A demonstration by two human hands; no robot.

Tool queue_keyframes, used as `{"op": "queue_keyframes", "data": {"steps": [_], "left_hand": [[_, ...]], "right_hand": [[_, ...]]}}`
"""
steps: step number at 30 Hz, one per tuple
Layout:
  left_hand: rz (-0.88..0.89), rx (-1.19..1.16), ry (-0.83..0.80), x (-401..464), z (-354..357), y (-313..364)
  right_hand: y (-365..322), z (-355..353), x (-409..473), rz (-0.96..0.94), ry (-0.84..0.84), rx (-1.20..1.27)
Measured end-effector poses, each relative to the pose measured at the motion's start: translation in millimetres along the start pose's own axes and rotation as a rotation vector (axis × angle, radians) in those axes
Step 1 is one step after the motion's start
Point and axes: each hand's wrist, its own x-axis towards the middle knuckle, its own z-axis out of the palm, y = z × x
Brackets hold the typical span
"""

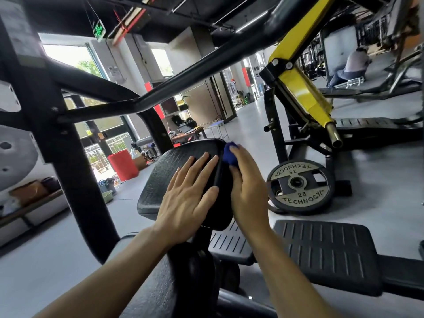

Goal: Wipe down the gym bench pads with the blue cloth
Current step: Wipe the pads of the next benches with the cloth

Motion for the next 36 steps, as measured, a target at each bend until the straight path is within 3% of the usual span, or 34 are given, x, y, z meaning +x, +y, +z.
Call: {"op": "queue_keyframes", "data": {"steps": [4, 7, 11, 15, 22, 28, 31, 33, 36], "left_hand": [[0.005, -0.004, 0.017, 2.0, 3.1, -3.8], [0.003, -0.012, 0.014, 0.3, 2.6, -3.1], [-0.014, -0.029, -0.001, 0.1, 0.1, -1.3], [-0.02, -0.031, 0.002, -1.2, 1.1, -1.1], [-0.06, -0.035, -0.118, 1.2, -8.3, 0.3], [-0.107, -0.059, -0.215, -38.0, -19.2, 11.2], [-0.133, -0.099, -0.225, -74.1, -20.4, 13.0], [-0.158, -0.142, -0.205, -94.4, -19.7, 13.7], [-0.191, -0.107, -0.183, -123.9, -11.4, 18.7]], "right_hand": [[-6.3, -4.5, -60.4, -0.013, -0.03, -0.041], [-2.5, -1.1, -17.4, -0.022, -0.02, -0.081], [-2.9, 4.1, 34.0, 0.105, 0.016, -0.077], [-11.8, -0.5, -5.4, 0.095, 0.1, -0.087], [-32.7, -9.5, -68.4, 0.094, 0.07, -0.083], [-67.7, -8.7, -140.8, 0.202, -0.152, -0.027], [-70.1, -9.3, -128.7, 0.378, -0.326, 0.054], [-68.9, -13.7, -116.7, 0.398, -0.425, 0.03], [-73.5, -18.2, -133.0, 0.322, -0.316, -0.015]]}}
